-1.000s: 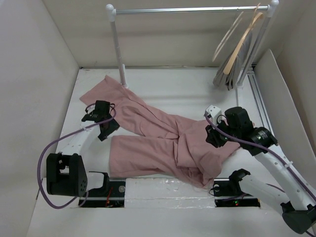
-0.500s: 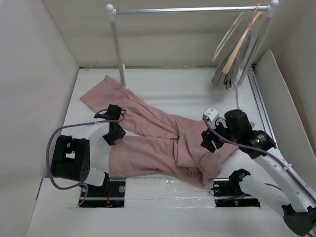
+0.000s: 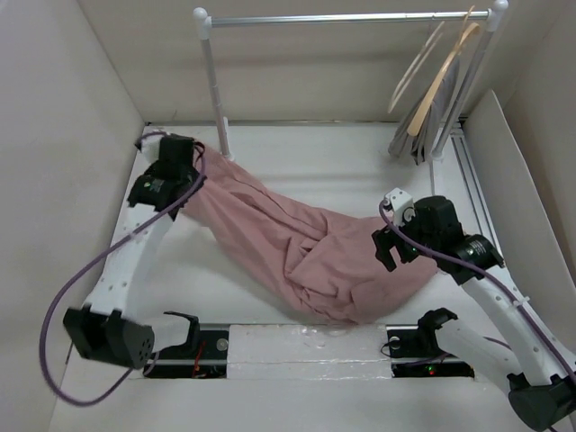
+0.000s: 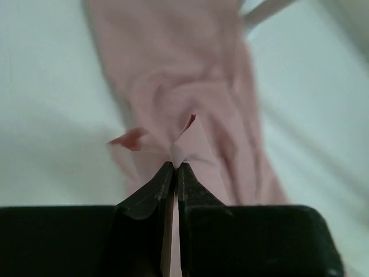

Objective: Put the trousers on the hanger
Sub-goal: Fold the trousers

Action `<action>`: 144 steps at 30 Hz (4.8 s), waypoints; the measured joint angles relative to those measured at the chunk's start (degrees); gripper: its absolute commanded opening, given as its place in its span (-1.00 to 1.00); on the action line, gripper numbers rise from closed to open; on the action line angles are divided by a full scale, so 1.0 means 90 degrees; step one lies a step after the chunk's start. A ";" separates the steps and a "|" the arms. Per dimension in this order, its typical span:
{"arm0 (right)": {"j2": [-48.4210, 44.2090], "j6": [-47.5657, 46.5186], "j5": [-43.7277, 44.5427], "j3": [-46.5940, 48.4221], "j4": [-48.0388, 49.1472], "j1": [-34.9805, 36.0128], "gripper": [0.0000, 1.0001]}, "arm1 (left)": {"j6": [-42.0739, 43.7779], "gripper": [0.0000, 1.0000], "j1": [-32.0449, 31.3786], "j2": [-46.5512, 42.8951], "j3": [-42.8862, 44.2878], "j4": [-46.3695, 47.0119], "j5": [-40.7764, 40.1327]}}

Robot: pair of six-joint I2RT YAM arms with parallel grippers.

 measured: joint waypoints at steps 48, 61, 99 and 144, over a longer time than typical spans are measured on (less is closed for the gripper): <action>0.1156 0.1426 -0.0187 -0.1124 0.0316 -0.2392 0.99 | 0.2232 -1.00 0.0323 0.0906 0.3925 0.1586 -0.1783; 0.0862 0.1445 0.0092 -0.1571 0.0352 -0.2924 0.60 | 0.1462 -1.00 0.2055 0.1829 0.4143 0.1532 -0.0168; 0.3716 0.0364 0.0389 0.2480 0.0420 -0.3713 -0.30 | 0.1469 0.08 0.2050 0.5610 0.6358 0.1358 0.0019; 0.2458 0.0780 -0.0274 -0.2038 0.2686 -0.2259 -1.00 | 0.0289 -1.00 0.3429 0.3434 -0.0935 0.3213 0.1736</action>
